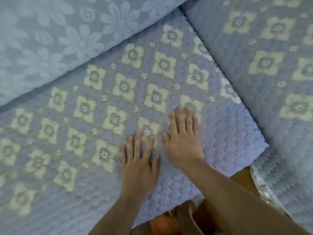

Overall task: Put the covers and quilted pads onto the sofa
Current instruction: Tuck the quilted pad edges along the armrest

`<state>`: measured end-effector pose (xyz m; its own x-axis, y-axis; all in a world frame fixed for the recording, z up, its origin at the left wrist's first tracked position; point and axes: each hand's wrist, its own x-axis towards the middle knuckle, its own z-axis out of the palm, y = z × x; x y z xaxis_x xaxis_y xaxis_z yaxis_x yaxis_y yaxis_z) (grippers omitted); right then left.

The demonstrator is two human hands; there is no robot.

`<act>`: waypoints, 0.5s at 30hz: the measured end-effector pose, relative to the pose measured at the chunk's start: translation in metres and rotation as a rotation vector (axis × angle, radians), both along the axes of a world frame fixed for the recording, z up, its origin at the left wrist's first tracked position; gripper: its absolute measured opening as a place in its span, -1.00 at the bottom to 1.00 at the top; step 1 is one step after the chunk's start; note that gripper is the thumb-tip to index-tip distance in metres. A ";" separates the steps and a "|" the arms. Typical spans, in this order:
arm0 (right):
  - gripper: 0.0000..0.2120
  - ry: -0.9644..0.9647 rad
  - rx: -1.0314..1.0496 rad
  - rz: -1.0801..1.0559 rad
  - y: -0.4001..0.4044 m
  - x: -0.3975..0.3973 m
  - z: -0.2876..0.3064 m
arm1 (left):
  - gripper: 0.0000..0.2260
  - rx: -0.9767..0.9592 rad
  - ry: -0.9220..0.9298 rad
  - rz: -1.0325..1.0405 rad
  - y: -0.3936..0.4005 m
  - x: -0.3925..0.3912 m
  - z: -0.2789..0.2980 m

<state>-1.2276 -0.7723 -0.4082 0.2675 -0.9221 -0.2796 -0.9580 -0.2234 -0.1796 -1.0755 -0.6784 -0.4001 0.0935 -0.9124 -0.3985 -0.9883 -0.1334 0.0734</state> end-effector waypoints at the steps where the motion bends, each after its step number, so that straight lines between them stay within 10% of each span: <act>1: -0.34 -0.011 0.022 0.120 0.010 0.025 0.000 | -0.44 0.049 -0.032 0.119 0.020 0.019 0.004; 6: -0.42 -0.059 0.017 0.736 -0.021 0.093 0.009 | -0.41 0.163 -0.067 0.657 0.032 0.103 0.026; 15: -0.29 0.160 0.041 -0.125 -0.183 0.144 -0.004 | -0.44 -0.152 0.055 0.193 -0.134 0.150 -0.019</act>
